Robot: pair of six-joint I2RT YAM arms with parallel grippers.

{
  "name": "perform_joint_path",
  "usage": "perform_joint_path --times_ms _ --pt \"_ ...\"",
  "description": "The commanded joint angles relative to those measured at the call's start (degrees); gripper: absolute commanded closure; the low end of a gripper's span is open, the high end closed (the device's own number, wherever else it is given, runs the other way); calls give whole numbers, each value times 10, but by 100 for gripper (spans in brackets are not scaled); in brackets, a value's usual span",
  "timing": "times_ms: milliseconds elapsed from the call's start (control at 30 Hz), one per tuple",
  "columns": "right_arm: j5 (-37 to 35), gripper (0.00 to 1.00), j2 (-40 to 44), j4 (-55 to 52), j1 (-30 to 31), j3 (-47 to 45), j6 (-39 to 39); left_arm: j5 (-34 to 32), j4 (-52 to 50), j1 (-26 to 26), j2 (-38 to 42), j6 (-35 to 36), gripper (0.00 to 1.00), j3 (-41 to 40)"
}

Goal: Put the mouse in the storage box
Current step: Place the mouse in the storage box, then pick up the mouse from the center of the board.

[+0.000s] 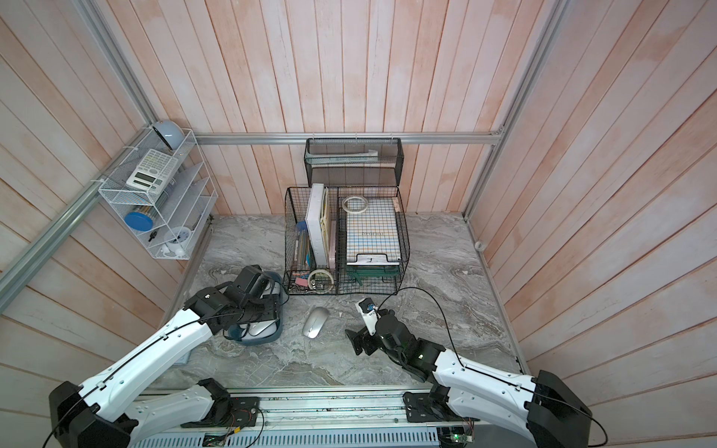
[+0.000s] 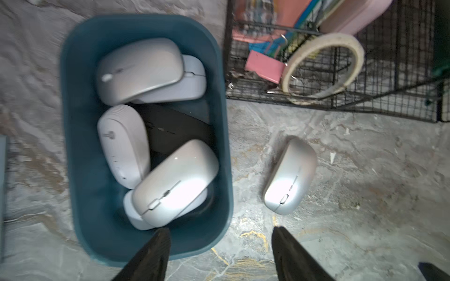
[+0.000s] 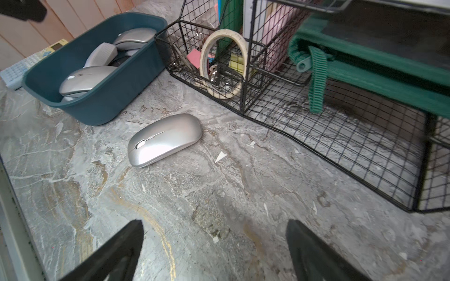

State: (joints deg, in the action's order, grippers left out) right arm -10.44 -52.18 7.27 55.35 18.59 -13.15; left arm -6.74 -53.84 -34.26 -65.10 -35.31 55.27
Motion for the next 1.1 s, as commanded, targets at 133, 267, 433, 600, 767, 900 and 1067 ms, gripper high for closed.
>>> perform_joint_path --times_ms 133,267,433,600,767,900,1067 --pt "-78 2 28 -26 -3 4 -21 117 153 -52 -90 5 29 4" --pt "-79 3 36 -32 -4 0 -26 93 167 -85 -189 24 28 36" --pt "-67 2 39 -21 -5 -4 -23 55 166 -91 -278 33 25 54" --pt "-63 2 27 -14 -6 -5 -22 66 204 -95 -324 34 25 42" --pt "-63 2 22 -15 -6 -4 -24 73 212 -113 -355 44 25 40" --pt "-64 2 24 -14 -6 -5 -23 53 188 -117 -377 36 28 43" --pt "-64 3 22 -9 -6 -6 -24 17 159 -121 -385 23 36 43"
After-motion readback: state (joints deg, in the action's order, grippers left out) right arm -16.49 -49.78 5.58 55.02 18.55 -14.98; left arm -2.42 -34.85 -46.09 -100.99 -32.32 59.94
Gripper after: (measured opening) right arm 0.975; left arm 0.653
